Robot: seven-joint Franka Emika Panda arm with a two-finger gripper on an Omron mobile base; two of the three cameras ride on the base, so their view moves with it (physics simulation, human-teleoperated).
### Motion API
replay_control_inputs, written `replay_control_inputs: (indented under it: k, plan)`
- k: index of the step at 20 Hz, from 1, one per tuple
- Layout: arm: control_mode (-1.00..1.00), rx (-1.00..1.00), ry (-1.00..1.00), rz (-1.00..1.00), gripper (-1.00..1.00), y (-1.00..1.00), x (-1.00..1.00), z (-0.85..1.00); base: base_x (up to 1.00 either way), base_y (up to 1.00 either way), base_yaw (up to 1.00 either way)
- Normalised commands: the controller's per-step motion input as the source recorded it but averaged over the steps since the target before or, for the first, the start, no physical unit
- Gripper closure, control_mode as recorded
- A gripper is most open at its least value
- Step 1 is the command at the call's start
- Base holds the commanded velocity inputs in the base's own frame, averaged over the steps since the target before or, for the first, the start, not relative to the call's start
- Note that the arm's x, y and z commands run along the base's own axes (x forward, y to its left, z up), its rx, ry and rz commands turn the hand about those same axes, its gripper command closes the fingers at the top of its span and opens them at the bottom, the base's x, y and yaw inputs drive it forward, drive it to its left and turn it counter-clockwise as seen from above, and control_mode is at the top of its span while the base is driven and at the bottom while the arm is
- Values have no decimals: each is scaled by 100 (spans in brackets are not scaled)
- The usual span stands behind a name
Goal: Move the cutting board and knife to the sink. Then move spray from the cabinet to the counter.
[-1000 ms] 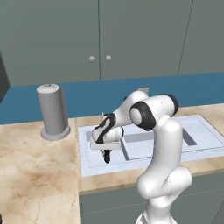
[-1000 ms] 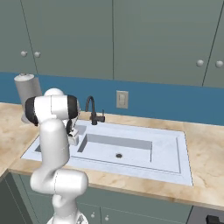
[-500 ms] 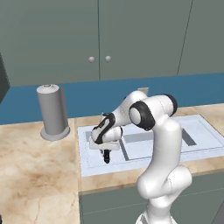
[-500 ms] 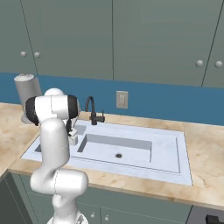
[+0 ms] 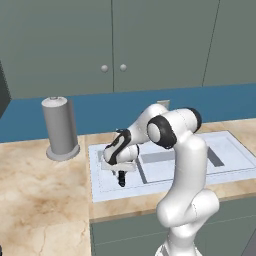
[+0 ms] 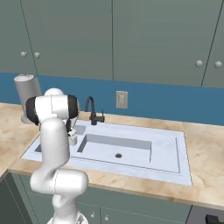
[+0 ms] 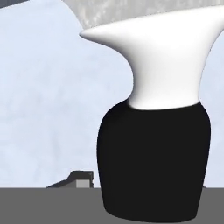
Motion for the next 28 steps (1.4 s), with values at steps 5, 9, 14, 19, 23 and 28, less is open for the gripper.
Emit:
replay_control_inputs:
  k: [5,9,14,19,23,28]
  plan:
    - [-100,0,0,0,-100,0,-7,-3,0,0,0]
    - [-100,0,-2,0,-100,0,-31,2,0,0,0]
    - [-100,0,-5,0,-100,0,-33,12,0,0,0]
    - [-100,0,-4,0,-100,0,-27,37,0,0,0]
    - [-100,0,-1,0,-100,-1,-8,69,0,0,0]
    - [-100,0,0,0,-100,-1,-14,77,0,0,0]
